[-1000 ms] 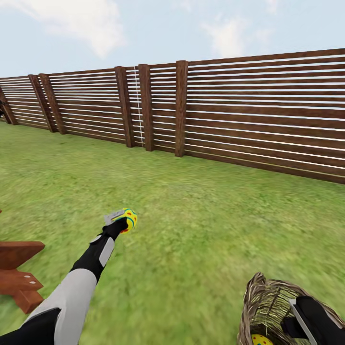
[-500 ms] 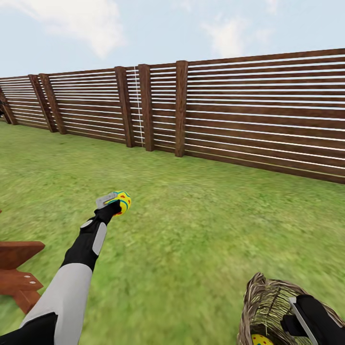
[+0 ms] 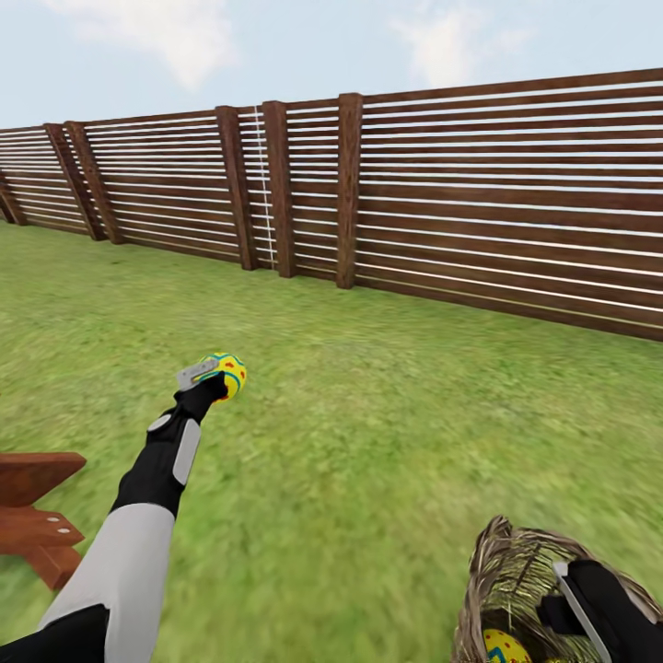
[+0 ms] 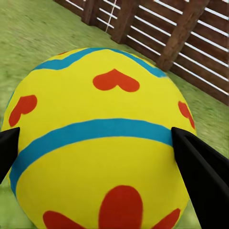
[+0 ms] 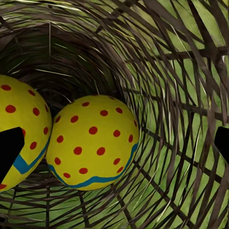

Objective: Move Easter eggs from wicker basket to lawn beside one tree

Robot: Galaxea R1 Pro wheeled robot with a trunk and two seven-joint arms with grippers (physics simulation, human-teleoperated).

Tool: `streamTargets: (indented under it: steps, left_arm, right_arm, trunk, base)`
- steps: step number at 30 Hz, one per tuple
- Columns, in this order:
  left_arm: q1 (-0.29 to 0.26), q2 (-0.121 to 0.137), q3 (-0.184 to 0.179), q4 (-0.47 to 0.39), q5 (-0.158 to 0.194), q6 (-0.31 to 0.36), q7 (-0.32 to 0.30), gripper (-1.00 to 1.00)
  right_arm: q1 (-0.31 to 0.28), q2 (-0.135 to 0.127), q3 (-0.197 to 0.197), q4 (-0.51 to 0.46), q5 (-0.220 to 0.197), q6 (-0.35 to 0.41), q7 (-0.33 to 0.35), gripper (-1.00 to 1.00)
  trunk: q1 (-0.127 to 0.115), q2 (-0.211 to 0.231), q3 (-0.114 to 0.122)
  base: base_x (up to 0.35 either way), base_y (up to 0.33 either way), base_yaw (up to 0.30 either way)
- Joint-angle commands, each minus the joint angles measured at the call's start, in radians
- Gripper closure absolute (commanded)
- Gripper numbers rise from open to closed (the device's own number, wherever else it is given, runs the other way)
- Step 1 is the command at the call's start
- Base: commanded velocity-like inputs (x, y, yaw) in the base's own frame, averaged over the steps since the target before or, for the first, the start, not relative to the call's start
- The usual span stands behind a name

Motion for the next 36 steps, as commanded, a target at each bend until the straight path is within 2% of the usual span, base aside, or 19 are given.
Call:
streamTargets:
  steps: [1, 12, 31, 33, 36]
  left_arm:
    - [-0.001, -0.001, 0.005, -0.007, 0.009, 0.008, -0.006, 1.00]
    - [-0.001, -0.002, 0.008, -0.038, 0.011, 0.009, -0.004, 1.00]
    - [-0.001, -0.006, 0.003, -0.042, 0.011, 0.009, -0.005, 1.00]
    - [-0.001, -0.006, 0.003, -0.065, 0.011, 0.010, -0.005, 1.00]
    - [-0.001, -0.006, 0.002, -0.102, 0.013, 0.047, -0.005, 1.00]
  right_arm:
    - [0.000, 0.000, 0.000, -0.002, 0.005, 0.004, 0.002, -1.00]
    - [0.000, 0.003, 0.003, -0.002, 0.005, 0.004, 0.002, -1.00]
    - [0.000, 0.004, 0.003, -0.003, 0.005, 0.003, 0.002, -1.00]
    - [0.000, 0.007, 0.003, -0.004, 0.005, 0.003, 0.002, -1.00]
    - [0.000, 0.007, 0.003, -0.027, 0.005, 0.003, 0.002, -1.00]
  trunk:
    - [0.000, -0.001, -0.005]
    - [0.005, -0.003, -0.047]
    - [0.014, -0.008, -0.121]
    - [0.015, -0.008, -0.129]
    - [0.016, -0.009, -0.140]
  base:
    - [0.000, 0.000, 0.000]
    - [0.000, 0.000, 0.000]
    - [0.000, 0.000, 0.000]
    - [0.000, 0.000, 0.000]
    - [0.000, 0.000, 0.000]
